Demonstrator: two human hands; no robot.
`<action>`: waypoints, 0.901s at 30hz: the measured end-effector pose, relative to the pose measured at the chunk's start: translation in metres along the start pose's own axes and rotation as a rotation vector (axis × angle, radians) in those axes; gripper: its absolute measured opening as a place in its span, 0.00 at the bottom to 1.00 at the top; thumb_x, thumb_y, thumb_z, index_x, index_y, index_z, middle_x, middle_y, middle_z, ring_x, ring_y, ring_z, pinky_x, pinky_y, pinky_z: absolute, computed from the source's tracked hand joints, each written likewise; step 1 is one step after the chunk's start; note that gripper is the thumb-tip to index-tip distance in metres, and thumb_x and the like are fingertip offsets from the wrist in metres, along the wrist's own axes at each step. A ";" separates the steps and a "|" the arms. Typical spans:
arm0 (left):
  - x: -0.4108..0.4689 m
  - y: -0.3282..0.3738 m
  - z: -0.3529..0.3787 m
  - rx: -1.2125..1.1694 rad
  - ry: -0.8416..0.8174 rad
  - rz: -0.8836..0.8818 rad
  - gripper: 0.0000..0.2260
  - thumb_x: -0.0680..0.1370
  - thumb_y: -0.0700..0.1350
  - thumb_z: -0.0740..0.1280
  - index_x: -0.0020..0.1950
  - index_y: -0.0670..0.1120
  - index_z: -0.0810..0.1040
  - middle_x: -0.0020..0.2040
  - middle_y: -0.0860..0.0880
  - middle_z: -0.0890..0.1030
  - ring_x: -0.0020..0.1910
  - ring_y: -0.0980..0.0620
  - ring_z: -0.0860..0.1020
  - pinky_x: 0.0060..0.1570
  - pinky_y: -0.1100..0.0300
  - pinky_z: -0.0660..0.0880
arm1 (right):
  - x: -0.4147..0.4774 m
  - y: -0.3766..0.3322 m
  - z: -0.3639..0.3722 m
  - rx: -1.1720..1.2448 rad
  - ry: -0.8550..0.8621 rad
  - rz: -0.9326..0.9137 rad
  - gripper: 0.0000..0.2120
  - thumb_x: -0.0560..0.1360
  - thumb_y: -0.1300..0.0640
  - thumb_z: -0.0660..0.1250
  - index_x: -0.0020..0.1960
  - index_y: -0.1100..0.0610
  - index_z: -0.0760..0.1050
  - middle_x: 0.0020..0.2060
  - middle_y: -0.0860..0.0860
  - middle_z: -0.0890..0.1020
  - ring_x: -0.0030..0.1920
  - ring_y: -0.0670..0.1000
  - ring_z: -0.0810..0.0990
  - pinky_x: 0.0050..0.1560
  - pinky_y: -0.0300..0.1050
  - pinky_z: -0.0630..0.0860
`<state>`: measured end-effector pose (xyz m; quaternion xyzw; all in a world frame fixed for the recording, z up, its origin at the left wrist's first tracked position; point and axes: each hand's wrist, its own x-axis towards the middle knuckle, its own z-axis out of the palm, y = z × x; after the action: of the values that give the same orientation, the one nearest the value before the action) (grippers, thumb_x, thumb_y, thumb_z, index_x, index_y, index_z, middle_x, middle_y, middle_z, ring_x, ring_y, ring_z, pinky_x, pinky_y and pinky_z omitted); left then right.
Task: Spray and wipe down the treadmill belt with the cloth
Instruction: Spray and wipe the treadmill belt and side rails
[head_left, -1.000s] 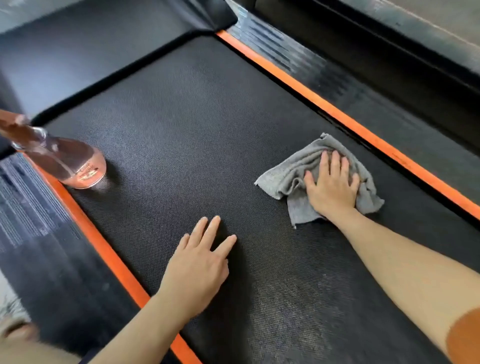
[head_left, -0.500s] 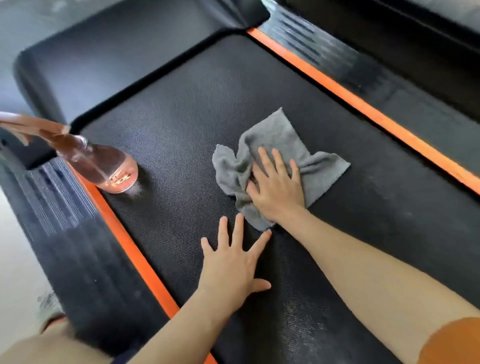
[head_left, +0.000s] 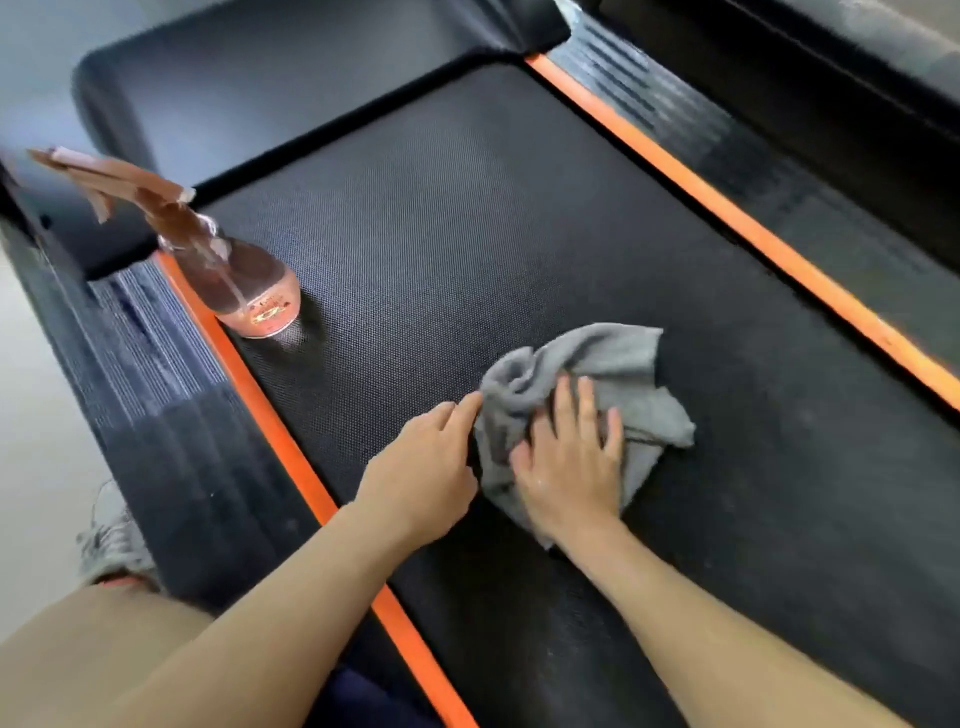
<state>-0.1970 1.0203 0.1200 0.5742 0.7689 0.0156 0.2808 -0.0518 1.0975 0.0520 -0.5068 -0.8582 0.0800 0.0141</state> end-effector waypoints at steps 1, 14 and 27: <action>-0.003 0.003 0.001 0.015 -0.012 0.016 0.30 0.78 0.51 0.51 0.80 0.46 0.54 0.76 0.44 0.63 0.71 0.41 0.68 0.63 0.45 0.72 | -0.015 -0.035 0.010 -0.031 -0.033 -0.136 0.31 0.75 0.43 0.55 0.74 0.55 0.69 0.77 0.56 0.64 0.78 0.58 0.58 0.73 0.64 0.50; -0.049 -0.109 -0.046 0.107 0.124 -0.263 0.14 0.77 0.45 0.59 0.58 0.51 0.79 0.53 0.47 0.76 0.57 0.43 0.74 0.54 0.47 0.76 | -0.013 -0.128 0.026 -0.013 -0.082 -0.573 0.27 0.75 0.47 0.54 0.72 0.47 0.72 0.75 0.51 0.69 0.74 0.57 0.69 0.69 0.64 0.56; -0.032 -0.162 -0.096 -0.465 0.512 -0.436 0.20 0.76 0.45 0.71 0.66 0.48 0.71 0.63 0.46 0.75 0.64 0.47 0.73 0.54 0.64 0.65 | 0.046 -0.192 0.027 -0.046 -0.037 -0.473 0.28 0.77 0.46 0.47 0.73 0.48 0.71 0.77 0.50 0.66 0.77 0.56 0.62 0.69 0.62 0.50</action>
<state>-0.3758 0.9658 0.1583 0.2966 0.8936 0.2715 0.1995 -0.2439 1.0434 0.0523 -0.2903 -0.9548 0.0641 0.0051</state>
